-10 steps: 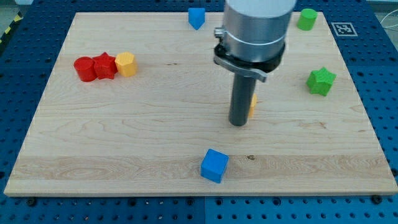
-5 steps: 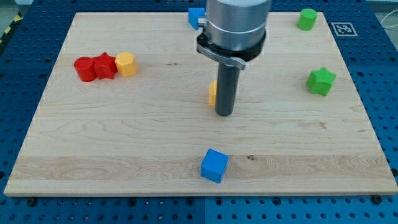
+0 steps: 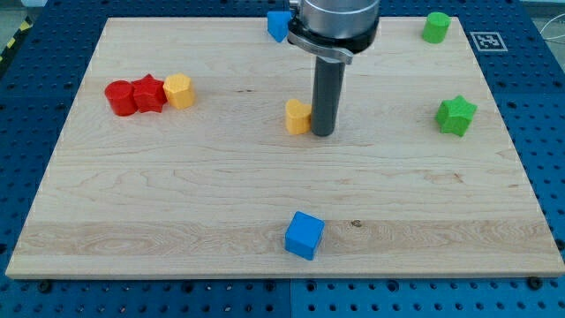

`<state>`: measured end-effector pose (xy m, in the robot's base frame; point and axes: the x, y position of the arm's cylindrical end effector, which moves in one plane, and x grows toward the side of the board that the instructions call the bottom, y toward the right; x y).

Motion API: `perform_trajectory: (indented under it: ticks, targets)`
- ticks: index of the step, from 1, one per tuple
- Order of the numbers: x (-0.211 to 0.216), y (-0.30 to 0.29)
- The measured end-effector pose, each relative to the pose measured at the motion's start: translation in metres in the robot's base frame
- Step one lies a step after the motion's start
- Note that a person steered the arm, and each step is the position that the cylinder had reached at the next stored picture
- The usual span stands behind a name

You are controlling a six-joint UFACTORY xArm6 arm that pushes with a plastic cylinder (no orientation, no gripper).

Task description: Push yellow heart to the yellow hexagon

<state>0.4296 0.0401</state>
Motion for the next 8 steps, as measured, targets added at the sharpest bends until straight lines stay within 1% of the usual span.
perform_trajectory:
  ticks: [2,3,6,7,8]
  targets:
    - [-0.028,-0.072]
    - [-0.029,-0.082]
    - [-0.035,-0.074]
    - [-0.026,-0.076]
    - [-0.024,-0.091]
